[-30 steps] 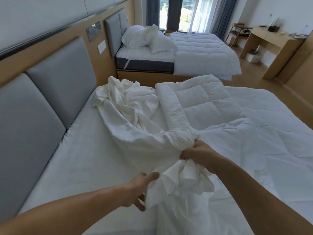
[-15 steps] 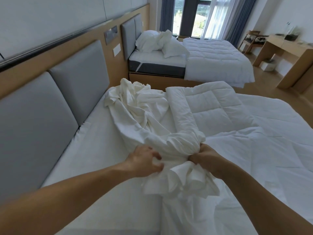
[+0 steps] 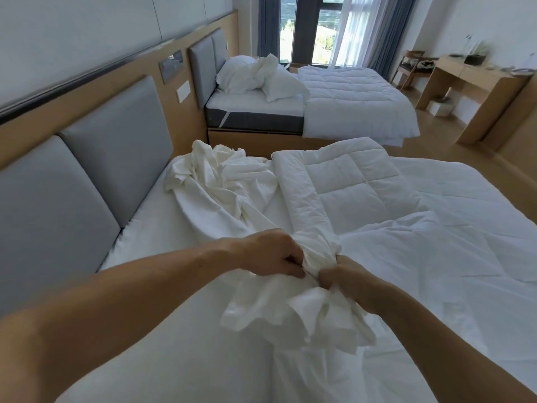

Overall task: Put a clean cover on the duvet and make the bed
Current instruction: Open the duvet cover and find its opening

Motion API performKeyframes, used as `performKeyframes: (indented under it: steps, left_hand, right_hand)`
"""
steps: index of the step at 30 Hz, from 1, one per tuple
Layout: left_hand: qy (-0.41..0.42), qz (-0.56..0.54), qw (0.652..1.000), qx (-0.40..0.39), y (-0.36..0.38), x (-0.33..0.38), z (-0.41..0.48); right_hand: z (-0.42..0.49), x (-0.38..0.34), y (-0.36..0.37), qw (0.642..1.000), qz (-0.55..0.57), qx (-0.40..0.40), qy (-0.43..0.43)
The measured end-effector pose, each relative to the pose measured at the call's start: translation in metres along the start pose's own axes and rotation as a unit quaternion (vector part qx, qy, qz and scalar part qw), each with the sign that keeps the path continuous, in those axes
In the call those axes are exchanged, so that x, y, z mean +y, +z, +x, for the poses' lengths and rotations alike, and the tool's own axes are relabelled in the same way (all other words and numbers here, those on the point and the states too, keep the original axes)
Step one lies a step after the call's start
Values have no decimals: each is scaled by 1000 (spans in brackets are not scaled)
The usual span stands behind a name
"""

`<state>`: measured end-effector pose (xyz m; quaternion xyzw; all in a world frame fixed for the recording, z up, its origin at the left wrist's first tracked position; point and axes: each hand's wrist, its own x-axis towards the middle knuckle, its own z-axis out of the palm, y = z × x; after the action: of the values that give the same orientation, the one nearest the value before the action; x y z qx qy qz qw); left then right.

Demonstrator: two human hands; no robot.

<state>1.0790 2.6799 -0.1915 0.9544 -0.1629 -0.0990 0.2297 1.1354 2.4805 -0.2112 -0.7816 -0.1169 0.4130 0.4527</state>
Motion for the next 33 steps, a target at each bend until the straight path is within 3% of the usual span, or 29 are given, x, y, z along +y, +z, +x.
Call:
performKeyframes:
  steps: [3,6,9,14,20,23,27,30,33]
  left_hand:
    - [-67,-28,996,-50,-15,2,10]
    - [-137,-182,965,-133,-11,1,9]
    - [-144,-291,937,-130,3,0,7]
    - [-122,-62,987,83,28,-4,16]
    - [-94,31,991,90,26,-2,19]
    - [-18,160,978,132,20,-2,17]
    - [125,263,918,271,6,-13,24]
    - [112,275,912,284,9,-11,28]
    - [37,203,926,316,28,-7,26]
  right_hand:
    - [-3,1,0,1000,4,-19,-3]
    - [-3,5,-3,999,11,-14,-29]
    - [-1,6,-9,997,66,0,-45]
    - [2,5,-12,995,75,-33,-52]
    - [2,5,-6,994,83,-10,-68]
    - [0,2,-6,996,67,-29,-56]
    - [-2,-4,-11,1000,-7,-28,-11]
    - [-3,-6,-10,1000,-19,-6,-7]
    - [-2,-4,-8,1000,-10,8,-2]
